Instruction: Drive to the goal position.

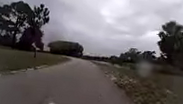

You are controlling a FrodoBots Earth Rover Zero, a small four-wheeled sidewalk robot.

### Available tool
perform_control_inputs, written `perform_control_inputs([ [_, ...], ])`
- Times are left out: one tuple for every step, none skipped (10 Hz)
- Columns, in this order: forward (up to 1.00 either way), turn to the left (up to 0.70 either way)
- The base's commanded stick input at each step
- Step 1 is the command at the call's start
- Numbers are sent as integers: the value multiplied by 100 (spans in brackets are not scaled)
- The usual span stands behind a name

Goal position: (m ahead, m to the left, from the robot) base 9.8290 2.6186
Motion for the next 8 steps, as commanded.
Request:
perform_control_inputs([
  [84,3],
  [84,3],
  [84,3],
  [84,3],
  [84,3],
  [84,3],
  [84,3],
  [84,3],
])
